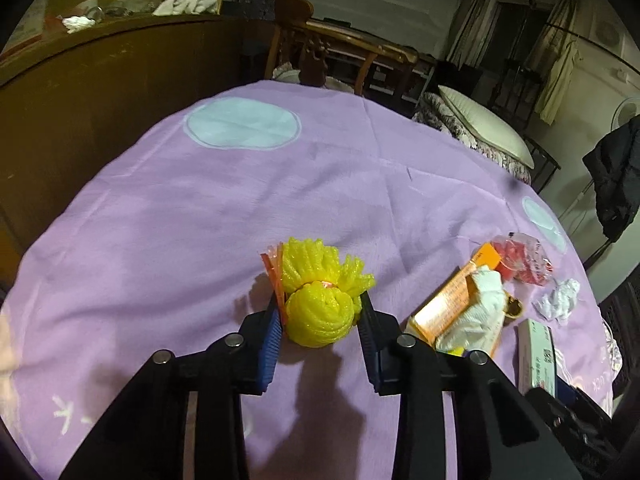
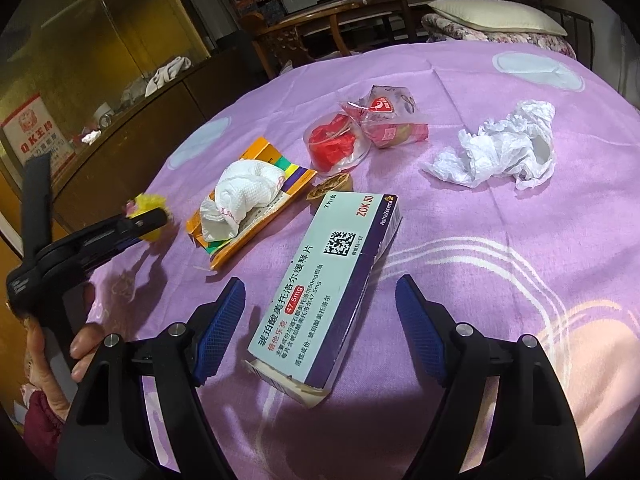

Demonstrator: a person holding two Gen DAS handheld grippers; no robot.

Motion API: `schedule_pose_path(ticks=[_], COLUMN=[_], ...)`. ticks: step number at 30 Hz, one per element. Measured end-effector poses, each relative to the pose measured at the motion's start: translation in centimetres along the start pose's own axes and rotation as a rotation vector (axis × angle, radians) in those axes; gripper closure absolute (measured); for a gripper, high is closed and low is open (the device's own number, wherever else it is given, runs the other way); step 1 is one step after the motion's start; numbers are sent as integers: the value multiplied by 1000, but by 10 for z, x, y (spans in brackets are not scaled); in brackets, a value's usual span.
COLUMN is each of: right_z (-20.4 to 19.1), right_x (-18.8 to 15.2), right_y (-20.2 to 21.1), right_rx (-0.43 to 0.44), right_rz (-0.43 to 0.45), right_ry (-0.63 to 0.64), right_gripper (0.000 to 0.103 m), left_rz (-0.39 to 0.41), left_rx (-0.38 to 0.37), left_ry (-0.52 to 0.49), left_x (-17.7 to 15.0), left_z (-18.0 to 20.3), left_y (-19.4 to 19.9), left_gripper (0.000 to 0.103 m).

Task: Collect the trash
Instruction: 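Lift the yellow net with the left tool while the right tool lifts the medicine box, then carry net and medicine box to the red wastebasket and open both tools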

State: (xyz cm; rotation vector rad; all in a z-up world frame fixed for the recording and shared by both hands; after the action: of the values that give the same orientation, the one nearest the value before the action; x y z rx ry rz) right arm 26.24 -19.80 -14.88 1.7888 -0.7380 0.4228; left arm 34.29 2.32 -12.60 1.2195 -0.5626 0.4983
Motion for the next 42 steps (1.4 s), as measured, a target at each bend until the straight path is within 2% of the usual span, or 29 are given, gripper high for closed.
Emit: schedule_pose_path(ticks=[9, 10, 11, 14, 17, 24, 32, 42], right_z=[-4, -5, -8, -10, -13, -36, -83, -145], right_x=[-3, -4, -5, -8, -12, -31, -50, -87], right_y=[-1, -1, -1, 3, 17, 67, 123, 178], right_rx=[-18, -29, -34, -29, -3, 126, 246, 418], right_rz=[4, 8, 5, 6, 26, 73, 120, 132], right_ry=[24, 35, 52, 68, 73, 77, 157, 258], right_gripper=[28, 34, 50, 59, 59, 59, 59, 59], left_rz=[13, 6, 4, 8, 17, 58, 118, 126], left_rx=[3, 7, 9, 14, 12, 27, 48, 135], left_ry=[-5, -5, -6, -6, 2, -6, 12, 48], left_x=[-24, -29, -32, -43, -50, -66, -90, -140], left_z=[-9, -9, -9, -9, -11, -16, -33, -77], left_y=[44, 49, 51, 66, 84, 143, 217, 293], left_gripper=[68, 68, 68, 68, 68, 68, 68, 68])
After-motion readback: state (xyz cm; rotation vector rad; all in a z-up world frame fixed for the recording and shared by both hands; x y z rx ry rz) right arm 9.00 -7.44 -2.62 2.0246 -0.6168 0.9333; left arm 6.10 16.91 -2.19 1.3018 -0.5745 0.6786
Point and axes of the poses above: each gripper's, at about its wrist camera, not at the fingertips, and y roughly against the way its jaws point, z to its right, x to its top, the point moved 5 cm from there along -y, roughly the way its jaws point, and after that the axes turned 2 degrees about -z, right-handed, at the moved point
